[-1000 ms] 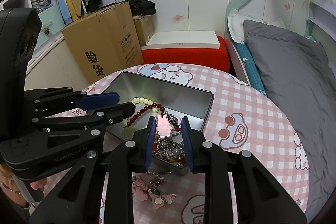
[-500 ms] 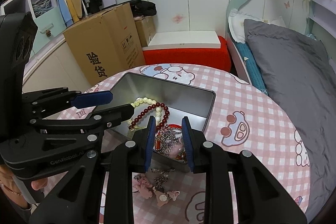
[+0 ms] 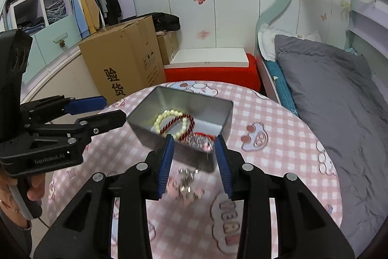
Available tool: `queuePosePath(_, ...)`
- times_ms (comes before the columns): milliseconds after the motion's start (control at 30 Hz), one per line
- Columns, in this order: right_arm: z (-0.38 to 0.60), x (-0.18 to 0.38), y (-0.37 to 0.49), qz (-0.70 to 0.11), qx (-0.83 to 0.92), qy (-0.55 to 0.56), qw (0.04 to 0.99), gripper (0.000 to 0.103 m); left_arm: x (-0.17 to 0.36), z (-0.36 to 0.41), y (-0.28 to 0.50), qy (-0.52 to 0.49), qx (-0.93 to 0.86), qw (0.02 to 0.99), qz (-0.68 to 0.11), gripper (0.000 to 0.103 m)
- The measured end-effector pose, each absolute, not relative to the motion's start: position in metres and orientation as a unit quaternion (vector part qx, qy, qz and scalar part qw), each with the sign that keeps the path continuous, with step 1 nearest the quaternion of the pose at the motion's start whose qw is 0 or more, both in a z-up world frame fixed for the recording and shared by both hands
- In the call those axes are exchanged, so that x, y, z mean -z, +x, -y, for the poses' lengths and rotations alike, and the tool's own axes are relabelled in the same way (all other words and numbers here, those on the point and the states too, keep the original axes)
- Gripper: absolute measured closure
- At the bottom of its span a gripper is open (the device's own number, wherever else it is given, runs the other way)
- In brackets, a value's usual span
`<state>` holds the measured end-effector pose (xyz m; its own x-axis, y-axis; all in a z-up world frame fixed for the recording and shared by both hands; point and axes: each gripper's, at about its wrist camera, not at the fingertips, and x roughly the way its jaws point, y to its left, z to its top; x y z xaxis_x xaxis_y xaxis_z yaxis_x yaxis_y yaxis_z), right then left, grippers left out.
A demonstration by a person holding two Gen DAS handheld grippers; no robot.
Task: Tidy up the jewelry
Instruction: 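Grasp a silver charm chain with the left tool while the right tool pinches a pink charm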
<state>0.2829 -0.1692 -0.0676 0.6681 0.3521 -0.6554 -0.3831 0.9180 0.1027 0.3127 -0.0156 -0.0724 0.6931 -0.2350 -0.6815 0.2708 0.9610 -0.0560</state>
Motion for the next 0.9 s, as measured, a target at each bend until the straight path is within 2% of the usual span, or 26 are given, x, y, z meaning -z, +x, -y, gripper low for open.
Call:
queuePosePath(400,0.192,0.114,0.255,-0.389,-0.192,-0.01,0.901,0.066,0.144,0.049,0.298,0.039,0.149,0.891,-0.426,0.048)
queuePosePath(733,0.209,0.141,0.256,-0.408,-0.191,0.014,0.893,0.066,0.157,0.072,0.313,0.026,0.141,0.889,-0.435,0.048)
queuePosePath(800,0.21,0.143,0.259,-0.41,-0.192,0.017,0.892,0.066,0.16,0.076,0.312,0.032,0.144,0.888,-0.435,0.057)
queuePosePath(833,0.211,0.144,0.259,-0.41,-0.193,0.018,0.891,0.066,0.161,0.079,0.312,0.037,0.146,0.887,-0.437,0.071)
queuePosePath(900,0.212,0.145,0.259,-0.411,-0.195,0.019,0.89,0.066,0.164,0.081,0.313,0.042,0.153,0.883,-0.442,0.079)
